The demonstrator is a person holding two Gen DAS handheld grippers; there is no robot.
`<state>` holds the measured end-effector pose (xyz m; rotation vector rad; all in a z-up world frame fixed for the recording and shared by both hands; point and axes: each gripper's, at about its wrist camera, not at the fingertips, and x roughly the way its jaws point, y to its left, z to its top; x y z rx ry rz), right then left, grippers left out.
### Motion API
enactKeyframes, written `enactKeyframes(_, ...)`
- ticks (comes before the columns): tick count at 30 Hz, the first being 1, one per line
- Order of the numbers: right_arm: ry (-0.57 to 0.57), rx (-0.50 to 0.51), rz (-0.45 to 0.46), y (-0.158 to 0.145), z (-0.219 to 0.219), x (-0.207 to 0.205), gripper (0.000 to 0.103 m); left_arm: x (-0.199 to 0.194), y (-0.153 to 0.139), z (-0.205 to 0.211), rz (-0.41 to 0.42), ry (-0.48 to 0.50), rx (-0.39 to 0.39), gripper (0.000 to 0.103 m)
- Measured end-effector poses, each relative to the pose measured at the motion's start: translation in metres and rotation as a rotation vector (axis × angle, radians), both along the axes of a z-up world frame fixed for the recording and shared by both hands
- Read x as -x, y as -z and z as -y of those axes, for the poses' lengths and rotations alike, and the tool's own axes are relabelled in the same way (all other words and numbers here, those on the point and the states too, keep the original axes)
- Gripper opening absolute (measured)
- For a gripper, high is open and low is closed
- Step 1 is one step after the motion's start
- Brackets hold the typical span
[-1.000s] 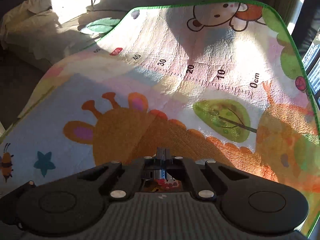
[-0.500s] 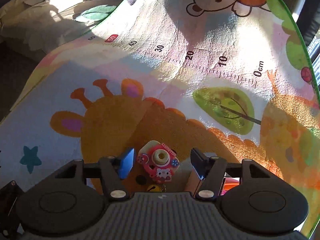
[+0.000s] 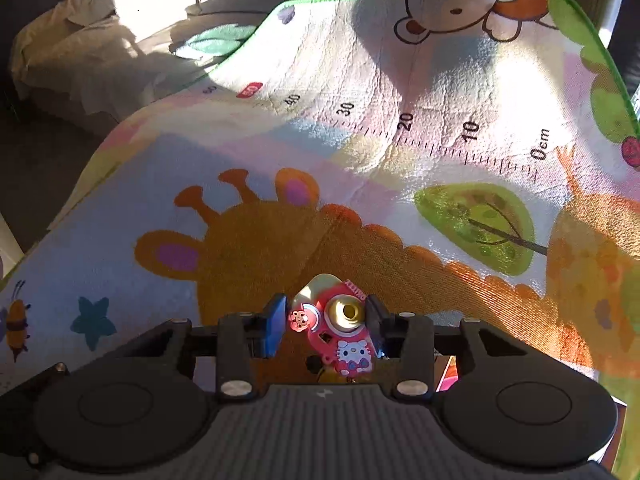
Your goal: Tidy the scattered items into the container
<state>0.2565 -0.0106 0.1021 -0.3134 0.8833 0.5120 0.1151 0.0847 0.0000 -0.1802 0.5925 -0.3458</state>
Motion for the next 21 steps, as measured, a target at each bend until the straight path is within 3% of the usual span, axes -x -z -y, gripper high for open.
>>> enactKeyframes(6, -0.047, -0.239, 0.067, -0.073, 0.068, 0.093, 0.042, 0.001, -0.001, 0.001, 0.011, -0.007, -0.008, 0.101)
enactKeyframes(9, -0.052, -0.287, 0.093, -0.085, 0.104, 0.139, 0.042, 0.001, -0.001, 0.002, 0.013, -0.02, -0.022, 0.101)
enactKeyframes(12, -0.041, -0.31, 0.069, -0.075, 0.134, 0.173, 0.042, 0.001, -0.002, 0.006, 0.025, -0.026, -0.05, 0.101)
enactKeyframes(15, -0.007, -0.338, 0.015, -0.047, 0.161, 0.193, 0.042, 0.0, -0.004, 0.011, 0.035, -0.023, -0.091, 0.101)
enactKeyframes(20, 0.055, -0.309, 0.002, -0.001, 0.19, 0.211, 0.043, -0.019, -0.009, 0.031, 0.056, -0.005, -0.217, 0.101)
enactKeyframes(21, 0.071, -0.319, 0.01, 0.002, 0.197, 0.213, 0.048, -0.024, -0.009, 0.036, 0.055, 0.004, -0.241, 0.101)
